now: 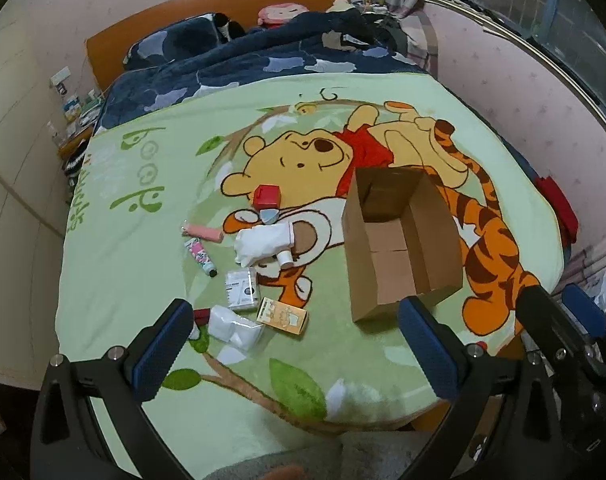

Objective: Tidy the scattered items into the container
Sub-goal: 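Move both tools over the bed toward the scattered items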

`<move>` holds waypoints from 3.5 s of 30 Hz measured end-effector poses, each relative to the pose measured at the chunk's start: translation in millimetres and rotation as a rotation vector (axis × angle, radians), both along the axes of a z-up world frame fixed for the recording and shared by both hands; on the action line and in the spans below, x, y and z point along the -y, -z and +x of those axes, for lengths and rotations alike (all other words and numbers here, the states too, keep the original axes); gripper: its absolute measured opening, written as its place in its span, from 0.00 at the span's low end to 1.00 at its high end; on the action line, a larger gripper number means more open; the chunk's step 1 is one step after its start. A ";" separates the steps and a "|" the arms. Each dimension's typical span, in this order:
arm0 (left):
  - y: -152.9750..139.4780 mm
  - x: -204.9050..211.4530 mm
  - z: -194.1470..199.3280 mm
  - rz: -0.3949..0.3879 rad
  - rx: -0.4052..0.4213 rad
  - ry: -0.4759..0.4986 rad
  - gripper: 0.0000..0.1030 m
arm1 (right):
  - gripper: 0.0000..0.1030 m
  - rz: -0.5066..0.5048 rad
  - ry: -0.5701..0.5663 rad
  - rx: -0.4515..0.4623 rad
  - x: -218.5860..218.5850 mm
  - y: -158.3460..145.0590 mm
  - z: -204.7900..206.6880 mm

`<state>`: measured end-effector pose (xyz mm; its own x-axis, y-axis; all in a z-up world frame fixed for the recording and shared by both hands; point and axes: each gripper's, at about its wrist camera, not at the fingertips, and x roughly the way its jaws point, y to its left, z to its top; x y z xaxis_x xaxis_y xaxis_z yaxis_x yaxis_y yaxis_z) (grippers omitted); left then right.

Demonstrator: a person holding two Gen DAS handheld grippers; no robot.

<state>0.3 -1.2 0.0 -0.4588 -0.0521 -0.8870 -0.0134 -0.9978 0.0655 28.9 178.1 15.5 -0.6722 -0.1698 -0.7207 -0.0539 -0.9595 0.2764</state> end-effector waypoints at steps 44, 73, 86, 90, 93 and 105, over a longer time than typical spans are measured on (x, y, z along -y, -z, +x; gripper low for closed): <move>2.6 100.3 48.8 0.040 -0.019 -0.348 1.00 | 1.00 0.126 -0.322 -0.049 91.6 -8.4 -7.0; 8.8 62.8 26.7 0.042 -0.014 -0.226 1.00 | 1.00 0.107 -0.135 0.031 40.4 3.1 -14.8; 13.2 51.2 23.9 0.042 0.003 -0.198 1.00 | 1.00 0.102 -0.102 0.061 28.0 9.1 -11.7; 14.9 48.0 23.8 0.042 0.007 -0.189 1.00 | 1.00 0.101 -0.095 0.069 25.6 10.5 -10.6; 15.5 46.5 23.7 0.040 0.010 -0.184 1.00 | 1.00 0.100 -0.092 0.076 24.3 11.7 -10.4; 20.0 51.4 25.1 0.044 0.027 -0.194 1.00 | 1.00 0.098 -0.120 0.094 29.0 17.2 -13.0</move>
<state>25.4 -52.6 -20.0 -0.4201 -0.0978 -0.9022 0.1778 -0.9838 0.0238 15.9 149.1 -1.7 -0.5802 -0.1707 -0.7964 0.0420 -0.9828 0.1800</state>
